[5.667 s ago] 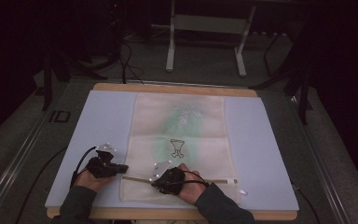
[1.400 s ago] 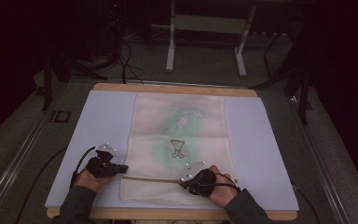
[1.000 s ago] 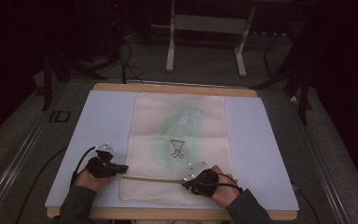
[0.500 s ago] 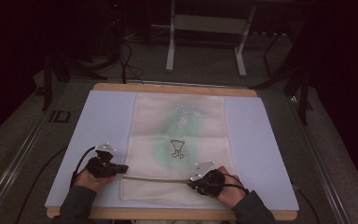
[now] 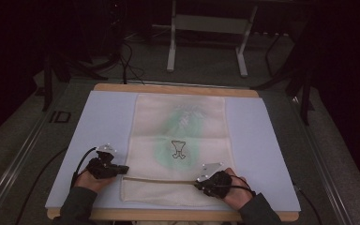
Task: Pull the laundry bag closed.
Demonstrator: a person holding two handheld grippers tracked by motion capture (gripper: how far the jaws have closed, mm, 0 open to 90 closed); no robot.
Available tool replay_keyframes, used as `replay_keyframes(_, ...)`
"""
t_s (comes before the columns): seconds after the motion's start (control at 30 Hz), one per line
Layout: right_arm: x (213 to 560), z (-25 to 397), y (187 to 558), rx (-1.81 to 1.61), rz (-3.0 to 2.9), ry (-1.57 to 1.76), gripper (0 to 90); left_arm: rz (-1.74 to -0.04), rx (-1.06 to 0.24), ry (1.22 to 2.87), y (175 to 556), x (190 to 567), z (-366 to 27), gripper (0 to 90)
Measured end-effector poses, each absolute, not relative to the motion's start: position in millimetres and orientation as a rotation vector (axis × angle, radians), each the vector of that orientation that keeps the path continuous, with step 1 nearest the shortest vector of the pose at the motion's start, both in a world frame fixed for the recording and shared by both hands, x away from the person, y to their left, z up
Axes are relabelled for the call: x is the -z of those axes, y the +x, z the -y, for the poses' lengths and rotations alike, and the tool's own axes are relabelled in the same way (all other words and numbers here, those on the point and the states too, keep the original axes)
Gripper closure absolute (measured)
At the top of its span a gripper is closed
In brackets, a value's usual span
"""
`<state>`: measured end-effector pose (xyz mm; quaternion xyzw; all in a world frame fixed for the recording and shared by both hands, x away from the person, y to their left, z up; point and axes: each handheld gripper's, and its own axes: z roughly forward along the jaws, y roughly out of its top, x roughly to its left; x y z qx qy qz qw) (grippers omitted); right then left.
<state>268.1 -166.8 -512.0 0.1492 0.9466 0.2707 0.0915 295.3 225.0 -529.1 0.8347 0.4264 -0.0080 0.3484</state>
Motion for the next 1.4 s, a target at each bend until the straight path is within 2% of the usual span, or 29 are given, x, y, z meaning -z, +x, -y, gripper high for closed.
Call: replay_keyframes(1.4,511.4,200.1,262.2,-0.79,-2.782,0.534,82.2,-1.106,0.016,2.162,294.8,529.1,-224.8,89.9)
